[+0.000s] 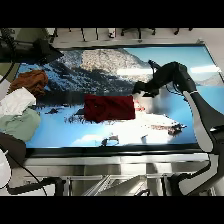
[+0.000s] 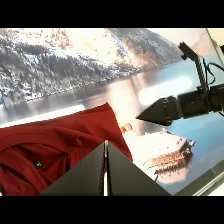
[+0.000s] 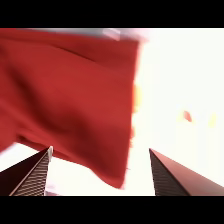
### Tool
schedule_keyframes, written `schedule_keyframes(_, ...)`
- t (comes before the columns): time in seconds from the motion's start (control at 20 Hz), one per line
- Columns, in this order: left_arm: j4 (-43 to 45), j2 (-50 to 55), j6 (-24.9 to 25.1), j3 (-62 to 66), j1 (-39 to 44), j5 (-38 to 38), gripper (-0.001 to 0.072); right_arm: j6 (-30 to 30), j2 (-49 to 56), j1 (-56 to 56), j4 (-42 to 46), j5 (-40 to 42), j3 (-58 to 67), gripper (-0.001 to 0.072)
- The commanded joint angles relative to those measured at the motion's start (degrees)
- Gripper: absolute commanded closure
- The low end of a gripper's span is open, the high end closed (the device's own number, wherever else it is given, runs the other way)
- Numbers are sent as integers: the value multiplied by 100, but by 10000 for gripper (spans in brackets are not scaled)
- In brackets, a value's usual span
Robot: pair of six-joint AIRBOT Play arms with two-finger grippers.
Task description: Fold the shirts.
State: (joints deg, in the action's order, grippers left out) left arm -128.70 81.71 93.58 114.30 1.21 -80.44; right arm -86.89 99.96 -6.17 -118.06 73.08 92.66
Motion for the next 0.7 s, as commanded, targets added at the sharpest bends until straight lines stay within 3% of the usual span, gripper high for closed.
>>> schedule_keyframes(0.0,0,-9,7,0,-7,-33,698,-236,133,337,-280,-146,-667,18)
schedule_keyframes(0.2,2,-11,7,0,4,-33,698,-789,841,245,-1661,-398,-693,24)
schedule_keyframes(0.5,7,-9,15,0,4,-33,697,-787,1320,-98,-1840,-772,-686,49)
schedule_keyframes(0.6,4,-9,46,0,4,-33,698,-852,1360,-197,-1943,-782,-684,336)
schedule_keyframes(0.65,7,-9,46,0,4,-33,698,-990,1357,-221,-2068,-774,-675,539)
